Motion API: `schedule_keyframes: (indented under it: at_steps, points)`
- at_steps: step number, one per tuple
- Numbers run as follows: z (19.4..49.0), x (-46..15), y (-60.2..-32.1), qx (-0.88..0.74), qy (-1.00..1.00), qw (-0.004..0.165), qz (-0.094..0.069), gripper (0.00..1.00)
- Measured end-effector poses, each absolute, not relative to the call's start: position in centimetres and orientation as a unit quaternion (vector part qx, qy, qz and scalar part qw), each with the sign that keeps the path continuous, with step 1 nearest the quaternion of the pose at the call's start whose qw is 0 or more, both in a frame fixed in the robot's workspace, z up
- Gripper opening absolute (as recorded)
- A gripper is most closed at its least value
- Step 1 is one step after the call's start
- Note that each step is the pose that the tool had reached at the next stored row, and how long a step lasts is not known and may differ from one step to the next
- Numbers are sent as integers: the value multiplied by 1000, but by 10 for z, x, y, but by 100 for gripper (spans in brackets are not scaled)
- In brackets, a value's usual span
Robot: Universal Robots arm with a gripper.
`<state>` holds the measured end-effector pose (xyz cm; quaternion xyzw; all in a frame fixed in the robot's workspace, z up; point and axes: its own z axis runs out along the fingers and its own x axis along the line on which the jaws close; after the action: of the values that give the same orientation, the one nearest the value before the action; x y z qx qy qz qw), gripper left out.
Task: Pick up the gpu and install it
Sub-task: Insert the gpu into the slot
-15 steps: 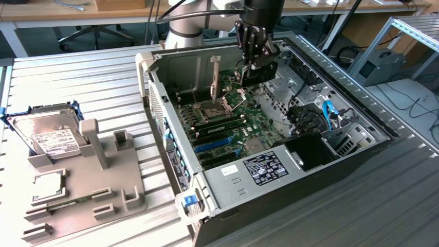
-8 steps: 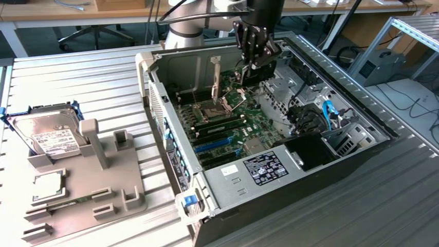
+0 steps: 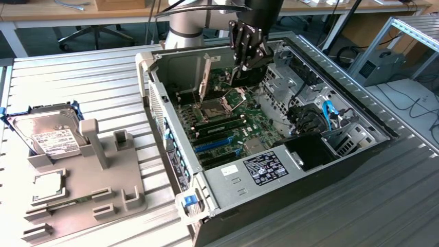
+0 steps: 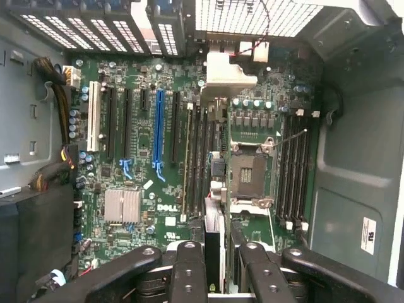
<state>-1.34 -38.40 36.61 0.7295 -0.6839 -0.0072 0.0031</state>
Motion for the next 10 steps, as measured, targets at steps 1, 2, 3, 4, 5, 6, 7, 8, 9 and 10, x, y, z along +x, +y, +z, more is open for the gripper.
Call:
schedule_keyframes:
  at_steps: [1, 2, 3, 4, 5, 6, 7, 8, 9, 10]
  points:
    - [366, -13, -384, 717, -697, -2, -12, 26]
    - [366, -13, -384, 717, -697, -13, -22, 26]
    - [365, -13, -384, 717, -696, -20, -15, 26]
    - [365, -13, -384, 717, -696, -20, -15, 26]
    - [365, -13, -384, 717, -696, -20, -15, 26]
    - [365, -13, -384, 717, -696, -20, -15, 26]
    - [365, -13, -384, 717, -696, -20, -15, 26]
    - [365, -13, -384, 717, -697, -20, -15, 26]
    - [365, -14, -385, 717, -697, -20, -15, 26]
    - [365, -13, -385, 717, -697, -20, -15, 26]
